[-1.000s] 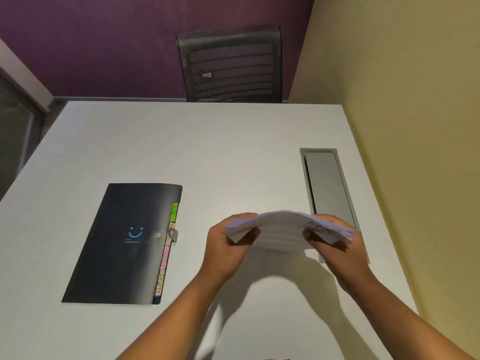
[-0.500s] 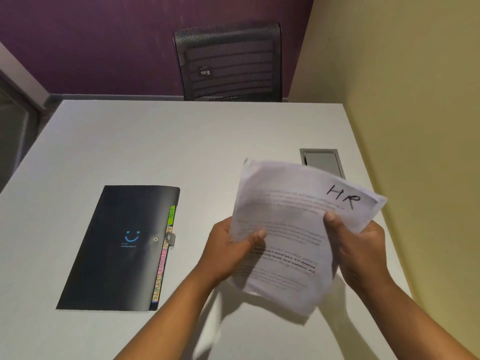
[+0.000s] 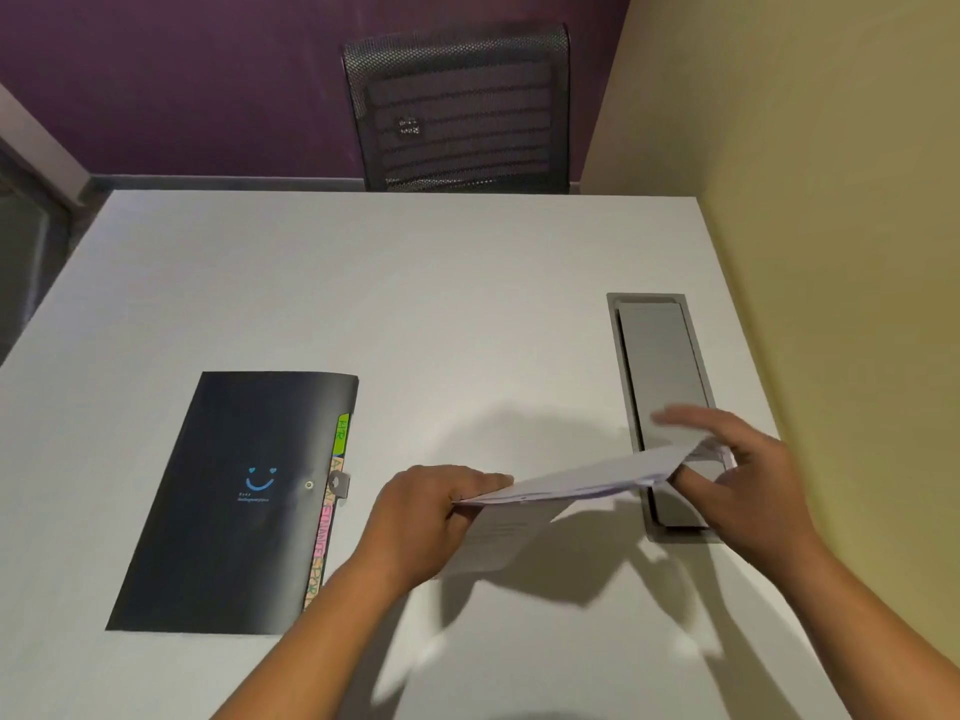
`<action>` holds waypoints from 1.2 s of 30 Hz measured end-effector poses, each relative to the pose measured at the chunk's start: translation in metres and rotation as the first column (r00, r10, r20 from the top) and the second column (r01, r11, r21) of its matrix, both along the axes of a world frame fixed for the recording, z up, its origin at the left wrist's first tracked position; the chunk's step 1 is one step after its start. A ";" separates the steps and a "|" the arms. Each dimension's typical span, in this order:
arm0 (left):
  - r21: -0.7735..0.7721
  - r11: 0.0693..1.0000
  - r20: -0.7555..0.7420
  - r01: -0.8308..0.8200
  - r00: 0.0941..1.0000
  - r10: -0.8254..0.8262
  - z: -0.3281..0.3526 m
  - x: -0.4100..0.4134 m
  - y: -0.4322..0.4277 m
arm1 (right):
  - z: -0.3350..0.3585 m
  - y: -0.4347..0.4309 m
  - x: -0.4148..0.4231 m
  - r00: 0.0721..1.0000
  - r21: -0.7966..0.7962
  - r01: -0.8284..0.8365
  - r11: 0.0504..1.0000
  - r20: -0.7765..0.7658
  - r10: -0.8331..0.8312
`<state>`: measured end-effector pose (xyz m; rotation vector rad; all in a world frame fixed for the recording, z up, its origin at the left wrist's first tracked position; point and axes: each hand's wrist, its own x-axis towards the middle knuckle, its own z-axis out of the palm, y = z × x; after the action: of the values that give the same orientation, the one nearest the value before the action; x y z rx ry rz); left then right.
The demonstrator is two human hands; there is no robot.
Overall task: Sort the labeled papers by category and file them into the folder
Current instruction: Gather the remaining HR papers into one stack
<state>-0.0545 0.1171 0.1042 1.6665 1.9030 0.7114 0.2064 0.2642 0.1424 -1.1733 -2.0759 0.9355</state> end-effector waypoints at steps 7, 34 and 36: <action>-0.140 0.990 0.073 -0.007 0.997 0.017 -0.005 -0.023 -0.003 | -0.002 0.015 -0.004 0.983 -0.073 0.174 0.982 -0.049 -0.177; -0.133 0.875 0.513 -0.466 0.723 0.463 -0.057 0.023 -0.022 | -0.054 -0.054 -0.032 0.970 -0.588 0.067 0.806 -0.150 -0.190; -0.207 0.851 0.483 -0.482 0.707 0.517 -0.067 0.020 -0.019 | -0.062 -0.057 -0.032 0.987 -0.528 0.084 0.845 -0.071 -0.142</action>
<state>-0.0342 0.0979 0.0373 0.7617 1.9269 1.1619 0.1746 0.2072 0.0805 -1.4557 -1.6856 1.5328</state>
